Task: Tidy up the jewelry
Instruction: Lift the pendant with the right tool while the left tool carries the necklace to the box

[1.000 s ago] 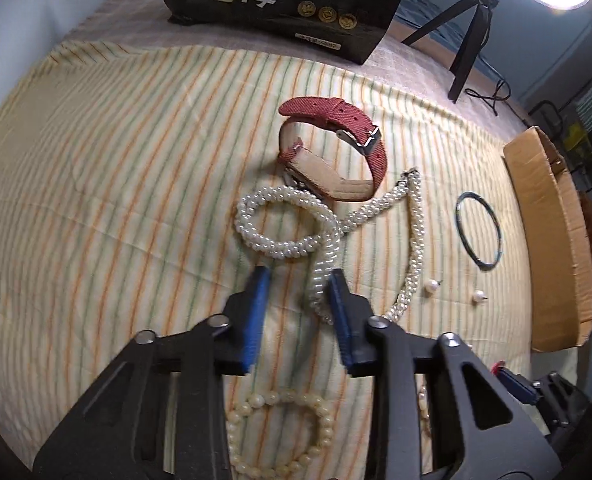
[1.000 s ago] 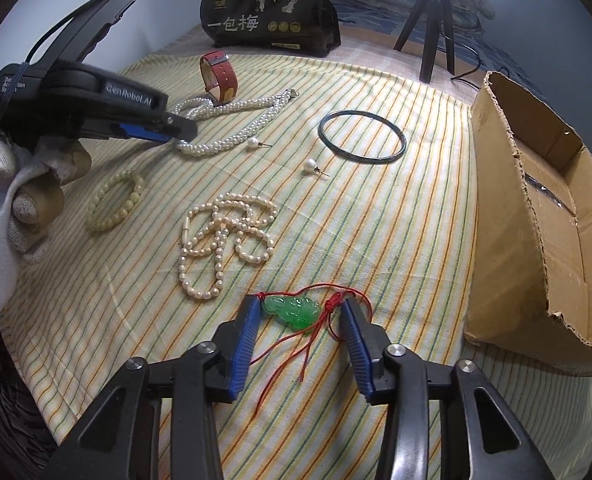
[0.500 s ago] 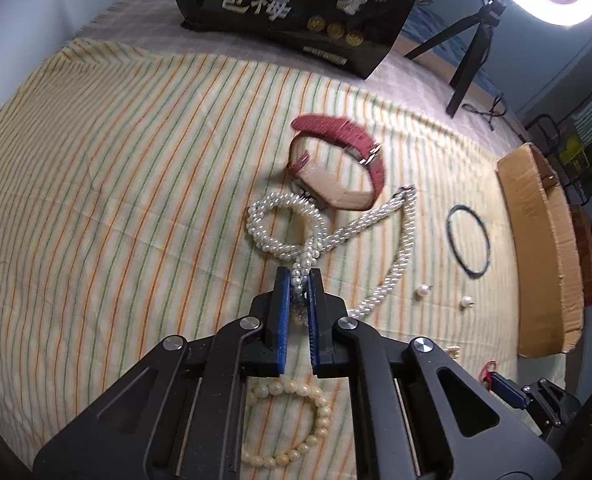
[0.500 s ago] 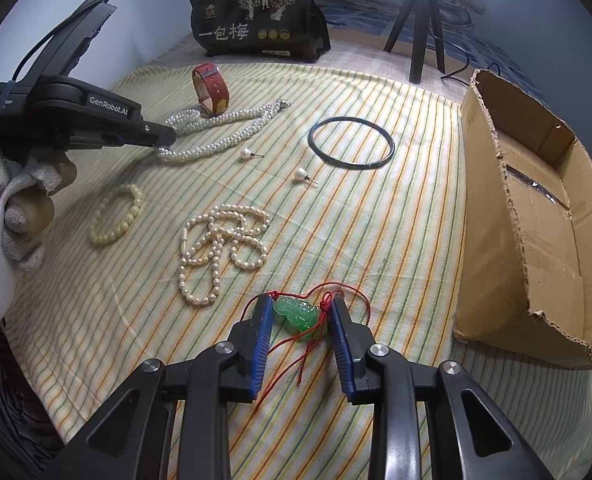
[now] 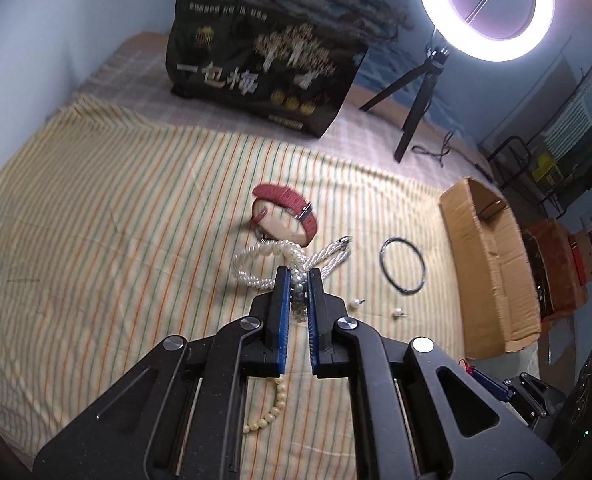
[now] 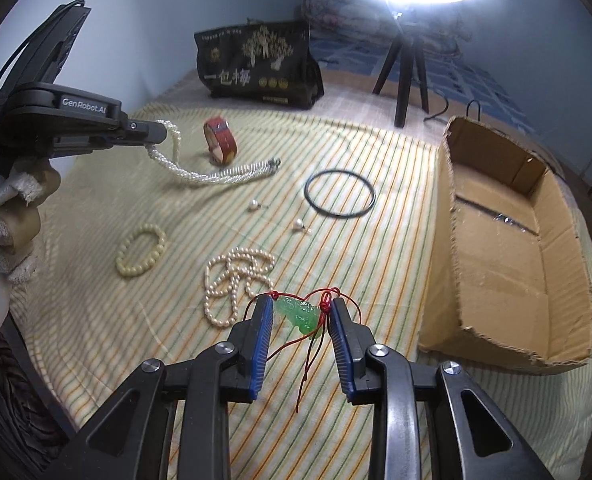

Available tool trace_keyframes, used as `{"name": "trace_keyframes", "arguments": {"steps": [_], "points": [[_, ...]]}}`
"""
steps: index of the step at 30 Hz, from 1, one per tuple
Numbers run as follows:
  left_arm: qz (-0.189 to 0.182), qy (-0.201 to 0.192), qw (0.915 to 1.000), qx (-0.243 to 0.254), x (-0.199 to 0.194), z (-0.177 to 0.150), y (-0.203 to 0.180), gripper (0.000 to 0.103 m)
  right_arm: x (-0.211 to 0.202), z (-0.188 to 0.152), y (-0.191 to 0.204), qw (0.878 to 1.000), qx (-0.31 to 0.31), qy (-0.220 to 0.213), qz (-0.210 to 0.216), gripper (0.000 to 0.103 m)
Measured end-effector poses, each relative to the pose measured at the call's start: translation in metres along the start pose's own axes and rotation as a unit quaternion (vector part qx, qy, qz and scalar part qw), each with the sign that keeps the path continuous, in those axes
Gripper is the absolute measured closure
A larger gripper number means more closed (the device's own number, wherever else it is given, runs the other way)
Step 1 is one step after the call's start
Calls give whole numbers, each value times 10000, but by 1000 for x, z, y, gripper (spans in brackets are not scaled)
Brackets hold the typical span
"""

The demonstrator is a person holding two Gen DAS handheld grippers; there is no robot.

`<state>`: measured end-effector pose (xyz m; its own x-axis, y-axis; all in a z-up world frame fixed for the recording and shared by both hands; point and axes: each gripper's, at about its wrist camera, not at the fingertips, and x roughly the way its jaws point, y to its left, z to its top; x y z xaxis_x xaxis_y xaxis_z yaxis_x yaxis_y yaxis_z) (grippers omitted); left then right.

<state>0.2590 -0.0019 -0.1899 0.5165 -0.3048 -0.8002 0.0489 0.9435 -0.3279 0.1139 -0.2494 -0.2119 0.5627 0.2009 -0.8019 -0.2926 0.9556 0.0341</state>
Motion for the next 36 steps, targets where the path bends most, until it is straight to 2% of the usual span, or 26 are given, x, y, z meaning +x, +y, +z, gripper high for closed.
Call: {"name": "trace_keyframes", "arguments": {"steps": [11,20,26,36], "points": [[-88,-378,9992,109,-40,5,-17,97,-34,6,0,9992,52,-381,-57,74],[-311,-665,9969,299,-75,9,-41,97,-66,10,-10,9974,162,-668,-214,74],[-526,-846,9938,485,-100,10,-65,97,-90,12,-29,9952,379,-853,-296,74],[-935,-852,9882,866,-118,5,-110,97,-118,22,-65,9917,560,-1048,-488,74]]}}
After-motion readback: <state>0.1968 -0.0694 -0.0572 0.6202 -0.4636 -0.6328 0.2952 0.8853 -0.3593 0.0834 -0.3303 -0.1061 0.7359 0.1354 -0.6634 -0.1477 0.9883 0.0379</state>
